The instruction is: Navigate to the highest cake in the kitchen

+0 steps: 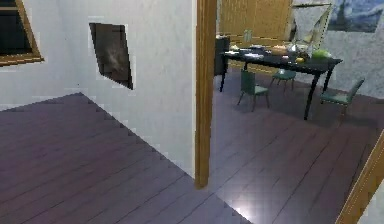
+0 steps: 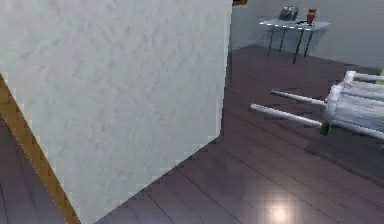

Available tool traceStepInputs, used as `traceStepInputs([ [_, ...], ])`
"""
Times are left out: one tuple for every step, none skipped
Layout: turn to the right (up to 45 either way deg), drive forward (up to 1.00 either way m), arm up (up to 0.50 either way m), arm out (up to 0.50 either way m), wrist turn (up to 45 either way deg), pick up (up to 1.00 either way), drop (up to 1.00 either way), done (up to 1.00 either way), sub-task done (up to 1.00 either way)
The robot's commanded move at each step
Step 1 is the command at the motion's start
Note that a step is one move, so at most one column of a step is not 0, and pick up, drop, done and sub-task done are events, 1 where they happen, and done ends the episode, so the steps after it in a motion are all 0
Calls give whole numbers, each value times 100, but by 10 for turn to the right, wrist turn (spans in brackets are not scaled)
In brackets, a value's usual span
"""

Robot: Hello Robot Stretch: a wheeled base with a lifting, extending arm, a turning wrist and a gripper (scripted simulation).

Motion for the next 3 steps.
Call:
traceStepInputs([
  [0,45,0,0,0,0,0,0,0],
  [420,0,0,0,0,0,0,0,0],
  [0,45,0,0,0,0,0,0,0],
])
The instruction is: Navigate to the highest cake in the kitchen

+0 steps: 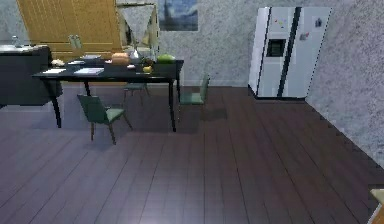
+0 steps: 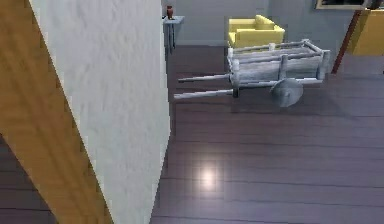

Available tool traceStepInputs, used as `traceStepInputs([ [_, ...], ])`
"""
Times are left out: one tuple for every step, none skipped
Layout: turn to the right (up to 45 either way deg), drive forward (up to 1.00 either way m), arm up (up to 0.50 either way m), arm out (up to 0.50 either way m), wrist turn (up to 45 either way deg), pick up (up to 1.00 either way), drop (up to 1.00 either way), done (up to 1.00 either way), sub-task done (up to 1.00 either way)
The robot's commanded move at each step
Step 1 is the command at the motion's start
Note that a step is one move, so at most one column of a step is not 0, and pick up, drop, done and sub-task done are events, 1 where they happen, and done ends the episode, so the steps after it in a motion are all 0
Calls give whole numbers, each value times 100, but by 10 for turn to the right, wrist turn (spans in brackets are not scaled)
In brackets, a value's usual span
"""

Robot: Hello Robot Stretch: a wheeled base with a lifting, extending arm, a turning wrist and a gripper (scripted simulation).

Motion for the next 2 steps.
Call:
traceStepInputs([
  [30,0,0,0,0,0,0,0,0],
  [0,45,0,0,0,0,0,0,0],
])
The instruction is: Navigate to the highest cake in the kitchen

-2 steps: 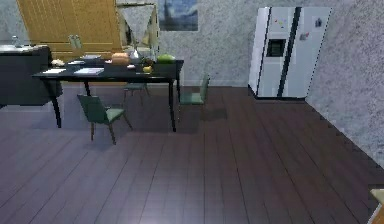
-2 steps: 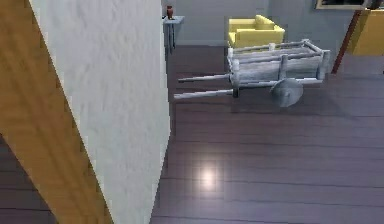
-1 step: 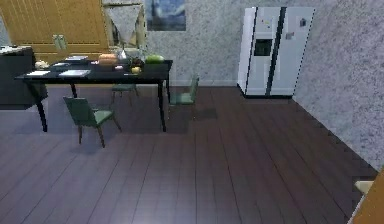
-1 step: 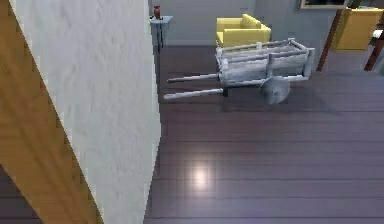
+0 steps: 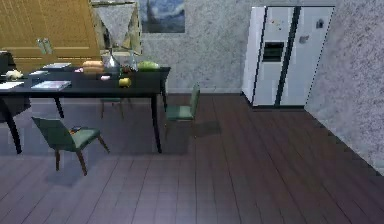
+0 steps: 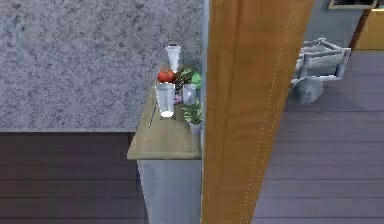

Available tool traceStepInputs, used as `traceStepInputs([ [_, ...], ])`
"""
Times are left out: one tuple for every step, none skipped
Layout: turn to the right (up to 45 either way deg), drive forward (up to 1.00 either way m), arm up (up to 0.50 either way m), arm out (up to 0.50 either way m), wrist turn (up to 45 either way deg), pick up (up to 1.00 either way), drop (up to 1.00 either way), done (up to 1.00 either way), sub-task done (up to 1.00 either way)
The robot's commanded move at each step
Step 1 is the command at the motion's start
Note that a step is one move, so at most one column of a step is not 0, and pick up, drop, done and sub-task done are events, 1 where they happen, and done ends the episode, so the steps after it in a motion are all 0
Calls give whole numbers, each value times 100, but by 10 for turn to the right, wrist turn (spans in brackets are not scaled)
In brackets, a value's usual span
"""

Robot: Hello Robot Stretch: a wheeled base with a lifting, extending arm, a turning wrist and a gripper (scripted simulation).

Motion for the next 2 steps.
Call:
traceStepInputs([
  [360,0,0,0,0,0,0,0,0],
  [0,60,0,0,0,0,0,0,0],
])
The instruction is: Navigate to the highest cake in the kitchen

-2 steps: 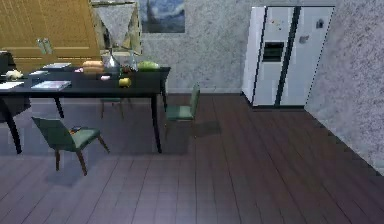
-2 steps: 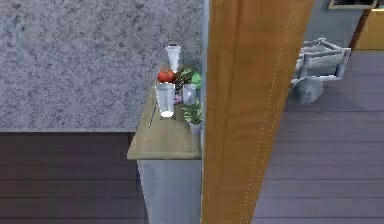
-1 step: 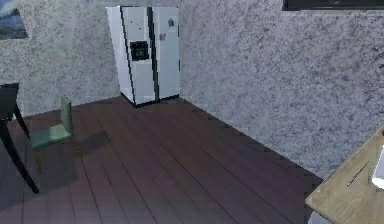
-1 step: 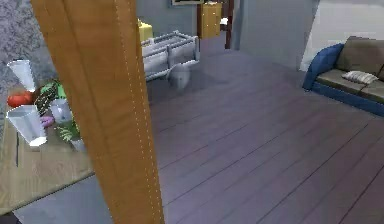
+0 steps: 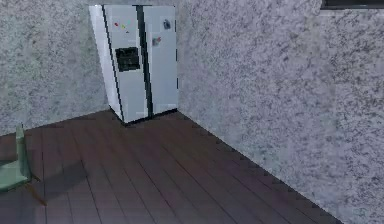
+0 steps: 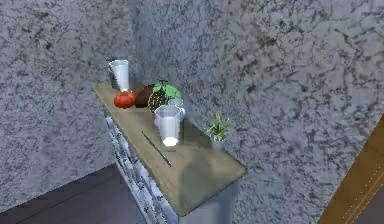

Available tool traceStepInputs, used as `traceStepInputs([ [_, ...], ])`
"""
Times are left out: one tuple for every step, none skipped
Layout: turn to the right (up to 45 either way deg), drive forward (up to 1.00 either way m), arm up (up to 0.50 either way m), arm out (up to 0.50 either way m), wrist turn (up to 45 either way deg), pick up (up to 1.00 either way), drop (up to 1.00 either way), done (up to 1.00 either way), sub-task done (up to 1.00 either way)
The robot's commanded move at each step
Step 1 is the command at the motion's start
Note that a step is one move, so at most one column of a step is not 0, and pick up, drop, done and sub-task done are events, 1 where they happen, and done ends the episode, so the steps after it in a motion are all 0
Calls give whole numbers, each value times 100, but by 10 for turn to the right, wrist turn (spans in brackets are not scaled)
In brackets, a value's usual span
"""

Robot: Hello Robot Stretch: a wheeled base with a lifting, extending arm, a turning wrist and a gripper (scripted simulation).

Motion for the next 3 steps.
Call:
traceStepInputs([
  [330,0,0,0,0,0,0,0,0],
  [0,5,0,0,0,0,0,0,0],
  [-450,0,0,0,0,0,0,0,0],
])
